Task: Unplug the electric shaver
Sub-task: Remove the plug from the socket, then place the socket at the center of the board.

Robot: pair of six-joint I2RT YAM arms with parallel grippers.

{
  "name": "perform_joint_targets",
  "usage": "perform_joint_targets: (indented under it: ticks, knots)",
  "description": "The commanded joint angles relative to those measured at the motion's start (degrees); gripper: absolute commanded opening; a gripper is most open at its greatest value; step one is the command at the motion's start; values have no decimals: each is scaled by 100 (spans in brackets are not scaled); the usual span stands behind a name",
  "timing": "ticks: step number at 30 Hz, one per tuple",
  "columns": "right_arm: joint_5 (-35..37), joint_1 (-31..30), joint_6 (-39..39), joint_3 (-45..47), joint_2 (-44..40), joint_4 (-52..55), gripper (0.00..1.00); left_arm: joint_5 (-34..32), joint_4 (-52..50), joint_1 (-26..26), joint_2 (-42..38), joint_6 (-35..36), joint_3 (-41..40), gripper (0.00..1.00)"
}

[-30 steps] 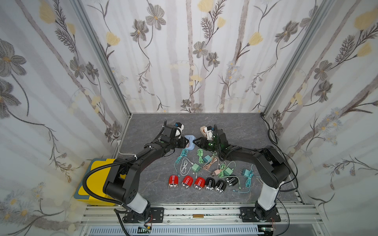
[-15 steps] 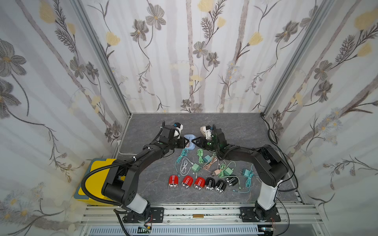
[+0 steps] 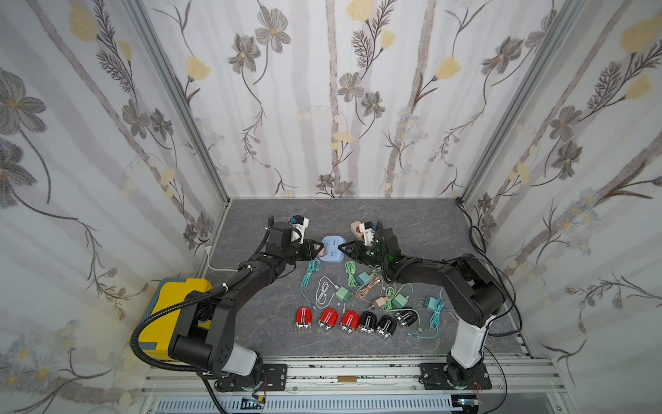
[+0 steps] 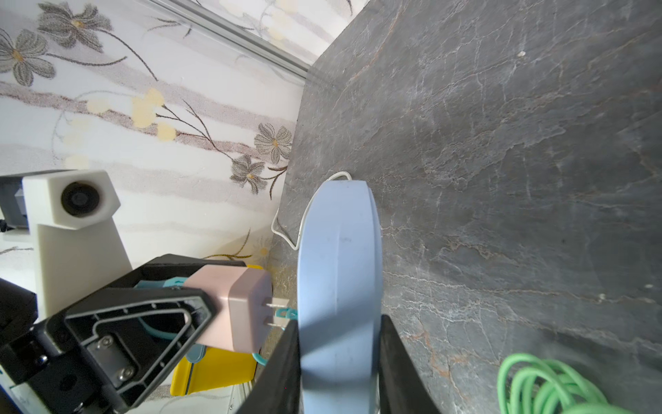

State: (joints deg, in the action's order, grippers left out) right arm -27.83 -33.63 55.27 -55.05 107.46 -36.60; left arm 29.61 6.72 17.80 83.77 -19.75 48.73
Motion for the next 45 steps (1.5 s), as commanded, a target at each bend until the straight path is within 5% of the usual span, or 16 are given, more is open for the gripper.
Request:
perform_joint_targets:
  ticks: [1, 23, 37, 45]
  knots:
    - [-55, -12, 144, -57, 38, -326, 23, -29, 201, 20, -77, 74, -57, 13]
    - [72, -96, 194, -1550, 1139, 758, 23, -1525, -1557, 557, -1635, 477, 4, 14]
    - [10, -300, 889, -2378, 1987, 806, 25, -1709, -1736, 558, -1879, 470, 84, 14]
    - [53, -335, 1267, -2458, 2247, 597, 36, -1756, -1745, 558, -1908, 473, 25, 14]
